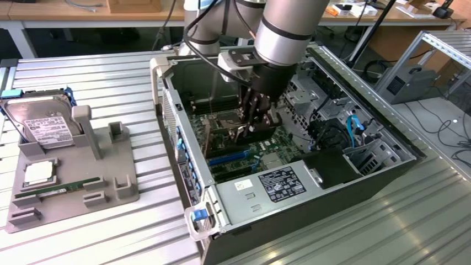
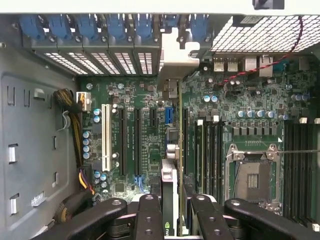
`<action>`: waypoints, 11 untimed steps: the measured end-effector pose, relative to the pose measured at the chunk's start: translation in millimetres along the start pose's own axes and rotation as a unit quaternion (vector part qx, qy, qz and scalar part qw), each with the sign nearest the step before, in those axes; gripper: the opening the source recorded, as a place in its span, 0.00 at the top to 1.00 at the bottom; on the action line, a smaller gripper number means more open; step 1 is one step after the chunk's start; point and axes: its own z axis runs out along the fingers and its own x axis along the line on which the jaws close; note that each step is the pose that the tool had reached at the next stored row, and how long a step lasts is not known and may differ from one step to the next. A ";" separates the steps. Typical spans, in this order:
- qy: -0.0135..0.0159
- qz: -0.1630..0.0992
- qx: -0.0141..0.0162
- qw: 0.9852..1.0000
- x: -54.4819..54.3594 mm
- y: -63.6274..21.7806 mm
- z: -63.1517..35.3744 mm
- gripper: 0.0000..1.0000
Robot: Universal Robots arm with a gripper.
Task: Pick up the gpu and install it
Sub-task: 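Insert the gpu into the slot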
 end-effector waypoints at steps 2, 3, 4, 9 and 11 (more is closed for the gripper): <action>0.000 0.000 0.000 1.000 0.0 4.7 2.6 0.73; 0.000 0.000 0.000 1.000 0.0 5.9 3.9 0.73; 0.000 0.000 0.000 1.000 0.1 7.1 5.8 0.73; 0.000 0.000 0.000 1.000 0.2 11.1 14.5 0.73; 0.000 0.000 0.000 1.000 0.3 14.2 17.7 0.73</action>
